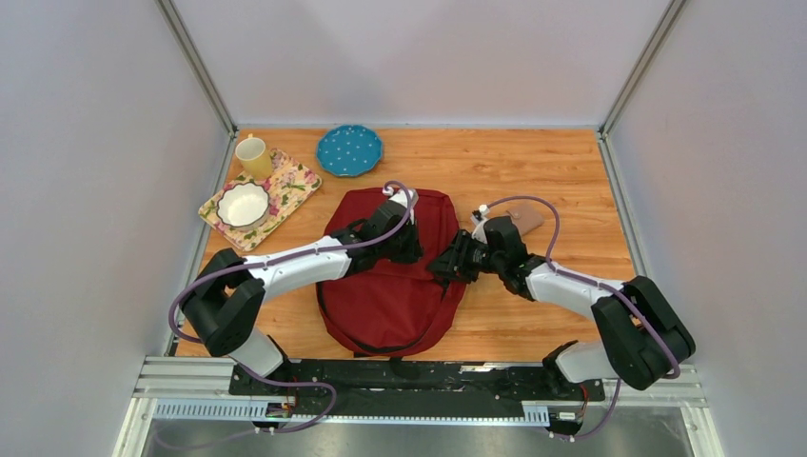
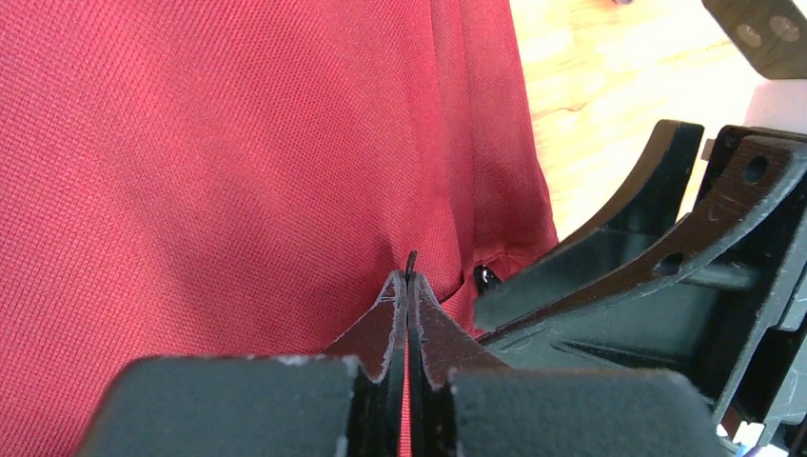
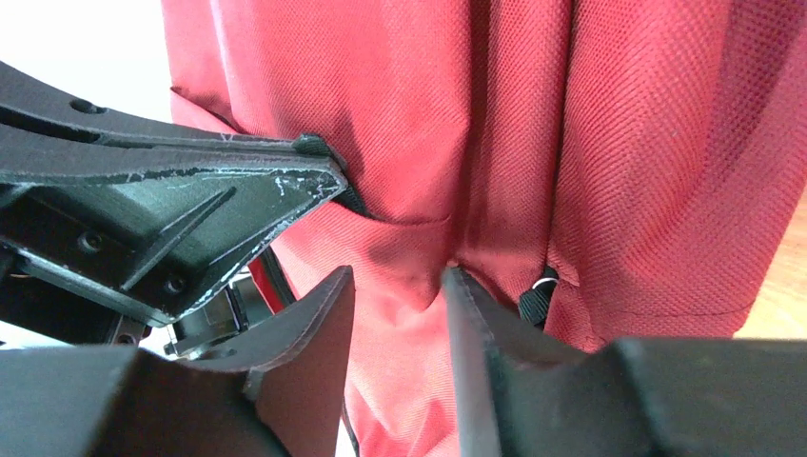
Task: Pack the student bag
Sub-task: Unzip the student bag at the center of the board.
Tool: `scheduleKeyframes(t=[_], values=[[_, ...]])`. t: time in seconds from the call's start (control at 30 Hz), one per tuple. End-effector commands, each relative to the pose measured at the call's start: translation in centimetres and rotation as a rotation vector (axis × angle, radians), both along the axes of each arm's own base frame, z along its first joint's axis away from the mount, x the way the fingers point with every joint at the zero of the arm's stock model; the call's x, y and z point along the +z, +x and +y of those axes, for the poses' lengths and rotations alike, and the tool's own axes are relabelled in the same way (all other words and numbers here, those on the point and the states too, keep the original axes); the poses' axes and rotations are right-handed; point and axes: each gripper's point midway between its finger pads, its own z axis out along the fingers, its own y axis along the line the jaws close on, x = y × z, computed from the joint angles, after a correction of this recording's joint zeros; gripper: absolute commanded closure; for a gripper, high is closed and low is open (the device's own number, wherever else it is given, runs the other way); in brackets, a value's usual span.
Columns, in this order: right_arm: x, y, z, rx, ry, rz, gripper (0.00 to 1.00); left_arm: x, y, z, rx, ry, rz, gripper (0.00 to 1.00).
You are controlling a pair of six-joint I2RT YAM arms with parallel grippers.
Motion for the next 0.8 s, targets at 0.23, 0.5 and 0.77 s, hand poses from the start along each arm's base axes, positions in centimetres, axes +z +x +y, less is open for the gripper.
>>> scheduleKeyframes(t=[0.23, 0.5, 0.77], values=[[1.5, 1.5, -0.9, -0.078, -0.023, -0.096, 0.46, 2.1, -0.4, -0.3, -0.020, -0.063, -0.043, 1.00], [0.7, 1.1, 0.2, -0.029, 0.020, -0.061, 0.55, 2.2, -0.6, -0.7, -0.029, -0.087, -0.037, 1.00], [1.0, 1.0, 1.5, 0.015, 0.094, -0.057, 0.74, 1.9, -0.7, -0.6, -0.029, -0.088, -0.034, 1.00]])
